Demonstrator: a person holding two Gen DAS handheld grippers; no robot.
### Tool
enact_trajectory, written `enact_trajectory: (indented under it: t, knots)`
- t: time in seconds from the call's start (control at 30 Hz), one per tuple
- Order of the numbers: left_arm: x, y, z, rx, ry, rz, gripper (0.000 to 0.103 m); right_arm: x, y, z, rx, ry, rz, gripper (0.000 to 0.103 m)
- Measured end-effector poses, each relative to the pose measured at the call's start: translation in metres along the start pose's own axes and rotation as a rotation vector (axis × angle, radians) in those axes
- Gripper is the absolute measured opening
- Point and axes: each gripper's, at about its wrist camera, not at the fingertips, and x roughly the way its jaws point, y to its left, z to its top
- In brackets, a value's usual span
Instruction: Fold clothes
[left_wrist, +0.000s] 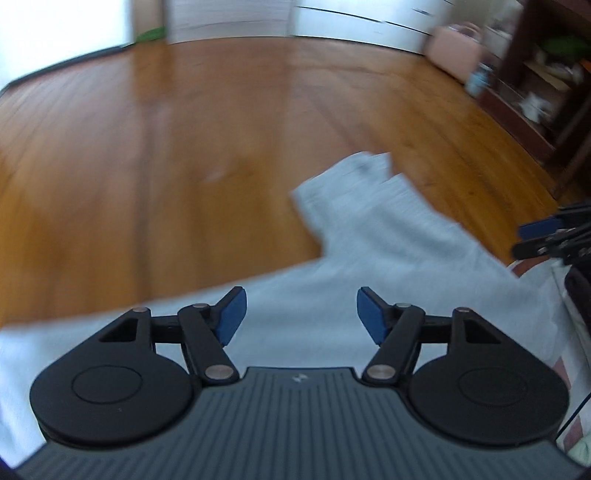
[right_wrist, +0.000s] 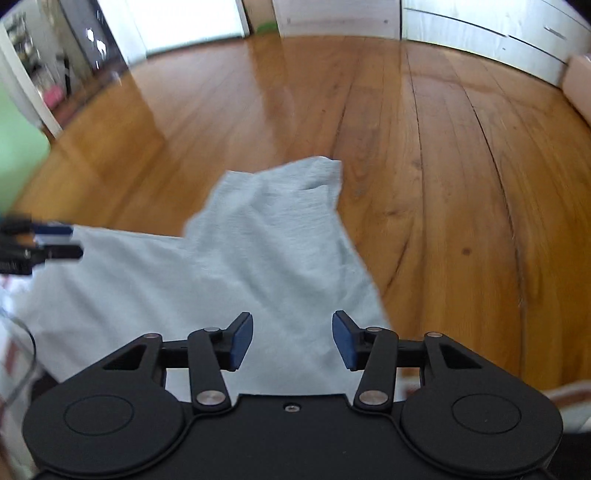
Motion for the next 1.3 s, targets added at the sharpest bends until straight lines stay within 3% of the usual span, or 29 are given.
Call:
enact_trajectory:
  t: [0.1,0.17,0.37,0.57,0.67,0.73,0.8,0.87,0.93,1.03,1.07,1.1,1.2,1.3]
  knots:
    - [0.038,-0.023,0.031,0.068,0.016,-0.016,0.074,0.018,-0.024,0.003,0.045,0.082,0.005,0.053]
    - [0.061,-0.035,0.045,0.099,0.039,-0.008,0.078,0.028,-0.037,-0.005,0.121,0.089,0.009,0.053]
    - [0.110,-0.028,0.056,0.020,0.128,-0.045,0.078,0.047,-0.065,-0.028,0.322,0.116,0.108,0.053]
    - [0.139,-0.016,0.055,-0.023,0.148,-0.067,0.077,0.078,-0.072,-0.018,0.508,0.137,0.209,0.058]
    - [0.139,-0.010,0.056,-0.042,0.086,-0.176,0.075,0.099,-0.072,-0.014,0.556,0.167,0.224,0.059]
    - [0.141,-0.007,0.057,-0.053,0.064,-0.188,0.075,0.106,-0.069,-0.009,0.543,0.132,0.197,0.063]
    - [0.145,-0.002,0.060,-0.065,0.071,-0.153,0.076,0.110,-0.063,-0.001,0.512,0.079,0.170,0.062]
    - [0.149,0.004,0.063,-0.086,0.091,-0.143,0.076,0.111,-0.049,0.005,0.412,0.028,0.175,0.030]
    - [0.150,0.015,0.067,-0.138,0.098,-0.159,0.077,0.113,-0.030,0.011,0.283,-0.002,0.149,0.018]
    - [0.146,0.028,0.066,-0.209,0.108,-0.190,0.077,0.110,-0.009,0.014,0.133,-0.067,0.113,0.018]
    - [0.144,0.031,0.065,-0.232,0.112,-0.201,0.077,0.107,-0.004,0.013,0.112,-0.096,0.104,0.009]
    - [0.142,0.034,0.064,-0.256,0.117,-0.209,0.077,0.101,0.001,0.011,0.111,-0.151,0.093,0.003]
    - [0.135,0.035,0.061,-0.294,0.129,-0.249,0.077,0.074,0.024,0.004,0.131,-0.323,0.064,0.002]
    - [0.128,0.035,0.064,-0.326,0.136,-0.305,0.077,0.060,0.048,-0.007,0.172,-0.407,0.087,0.002]
